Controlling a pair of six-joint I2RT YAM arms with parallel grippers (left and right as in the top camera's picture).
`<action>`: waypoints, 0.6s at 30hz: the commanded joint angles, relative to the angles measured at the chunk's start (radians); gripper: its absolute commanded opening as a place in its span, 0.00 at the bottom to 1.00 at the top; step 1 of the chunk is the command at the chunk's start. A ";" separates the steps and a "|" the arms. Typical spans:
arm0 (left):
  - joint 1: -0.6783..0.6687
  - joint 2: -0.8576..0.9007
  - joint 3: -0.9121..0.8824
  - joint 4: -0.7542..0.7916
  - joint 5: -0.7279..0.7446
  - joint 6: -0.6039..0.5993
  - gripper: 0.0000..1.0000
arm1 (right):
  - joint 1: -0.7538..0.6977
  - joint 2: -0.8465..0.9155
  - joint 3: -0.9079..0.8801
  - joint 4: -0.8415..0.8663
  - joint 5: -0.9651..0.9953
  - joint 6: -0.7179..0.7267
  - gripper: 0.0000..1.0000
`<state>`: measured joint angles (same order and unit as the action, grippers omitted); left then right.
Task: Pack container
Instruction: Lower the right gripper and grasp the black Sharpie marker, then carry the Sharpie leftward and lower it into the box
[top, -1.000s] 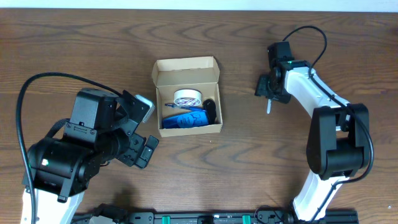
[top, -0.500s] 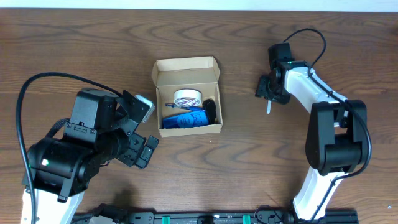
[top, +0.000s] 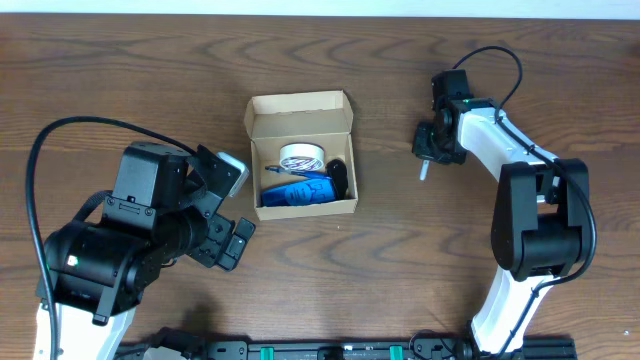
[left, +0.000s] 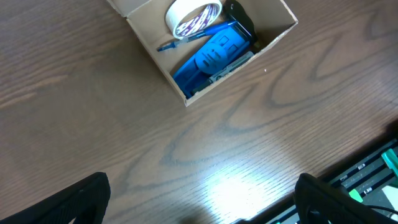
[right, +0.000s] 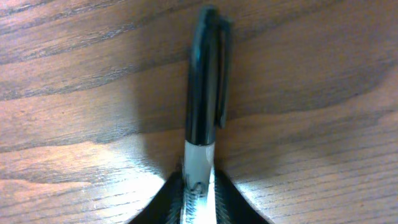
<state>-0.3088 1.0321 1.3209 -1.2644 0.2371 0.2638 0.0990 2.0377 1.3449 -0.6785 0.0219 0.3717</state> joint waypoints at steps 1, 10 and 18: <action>0.000 0.001 0.017 -0.004 0.007 0.013 0.95 | -0.009 0.018 -0.006 0.002 -0.004 -0.011 0.05; 0.000 0.001 0.017 -0.004 0.007 0.013 0.95 | -0.003 -0.025 0.080 -0.060 -0.062 -0.105 0.01; 0.000 0.001 0.017 -0.004 0.007 0.013 0.95 | 0.089 -0.192 0.266 -0.088 -0.182 -0.354 0.01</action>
<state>-0.3088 1.0321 1.3209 -1.2644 0.2371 0.2638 0.1349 1.9526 1.5398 -0.7666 -0.0814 0.1665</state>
